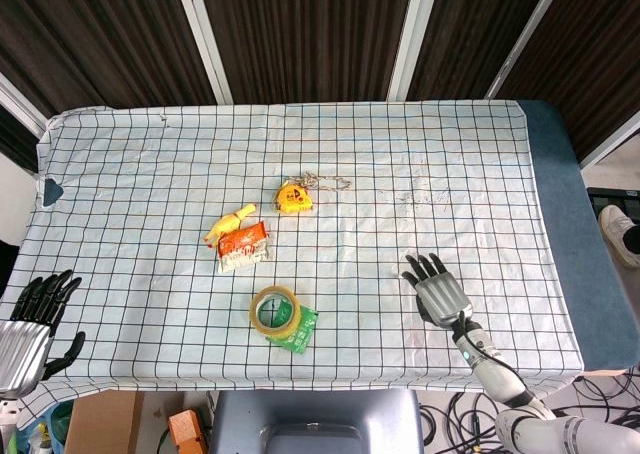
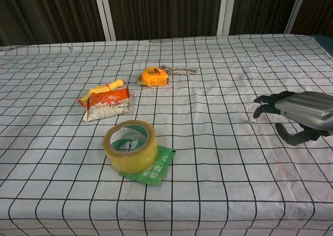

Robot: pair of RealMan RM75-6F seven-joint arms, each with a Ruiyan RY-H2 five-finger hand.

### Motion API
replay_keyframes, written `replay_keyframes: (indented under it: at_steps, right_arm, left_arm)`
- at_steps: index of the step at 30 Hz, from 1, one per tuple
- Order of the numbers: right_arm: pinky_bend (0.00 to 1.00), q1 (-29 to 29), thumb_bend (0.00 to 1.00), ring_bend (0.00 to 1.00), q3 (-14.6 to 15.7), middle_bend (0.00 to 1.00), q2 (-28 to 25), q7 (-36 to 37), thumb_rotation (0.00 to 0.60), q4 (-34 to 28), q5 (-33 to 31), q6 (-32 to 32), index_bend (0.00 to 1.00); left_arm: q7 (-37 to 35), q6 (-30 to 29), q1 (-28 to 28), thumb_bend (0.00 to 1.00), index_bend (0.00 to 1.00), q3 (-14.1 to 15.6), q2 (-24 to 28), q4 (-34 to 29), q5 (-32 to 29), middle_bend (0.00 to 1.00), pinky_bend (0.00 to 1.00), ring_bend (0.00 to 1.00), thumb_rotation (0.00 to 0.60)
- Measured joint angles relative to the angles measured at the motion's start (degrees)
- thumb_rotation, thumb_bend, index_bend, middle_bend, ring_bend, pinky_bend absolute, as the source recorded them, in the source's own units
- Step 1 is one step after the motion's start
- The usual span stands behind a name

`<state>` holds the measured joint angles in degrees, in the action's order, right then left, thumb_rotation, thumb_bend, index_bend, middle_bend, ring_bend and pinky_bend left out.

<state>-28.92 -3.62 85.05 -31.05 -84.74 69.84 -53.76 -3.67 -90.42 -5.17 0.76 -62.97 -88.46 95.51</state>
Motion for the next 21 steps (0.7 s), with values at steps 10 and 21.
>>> replay_keyframes:
  at_steps: [10,21]
  right_arm:
    - [0.00,-0.78,0.74,0.00,0.65,0.00,0.98,-0.66,0.520,1.12,-0.90,-0.30,0.18]
    - [0.00,-1.20,0.74,0.00,1.07,0.00,1.16,-2.10,0.520,1.24,-2.45,-0.88,0.18]
  left_arm:
    - [-0.18,-0.32,0.24,0.41,0.00,0.08,0.09,0.15,0.02,0.02,0.01,0.00,0.600]
    - [-0.37,-0.54,0.42,0.41,0.00,0.07,0.13,0.26,0.02,0.02,0.01,0.00,0.600]
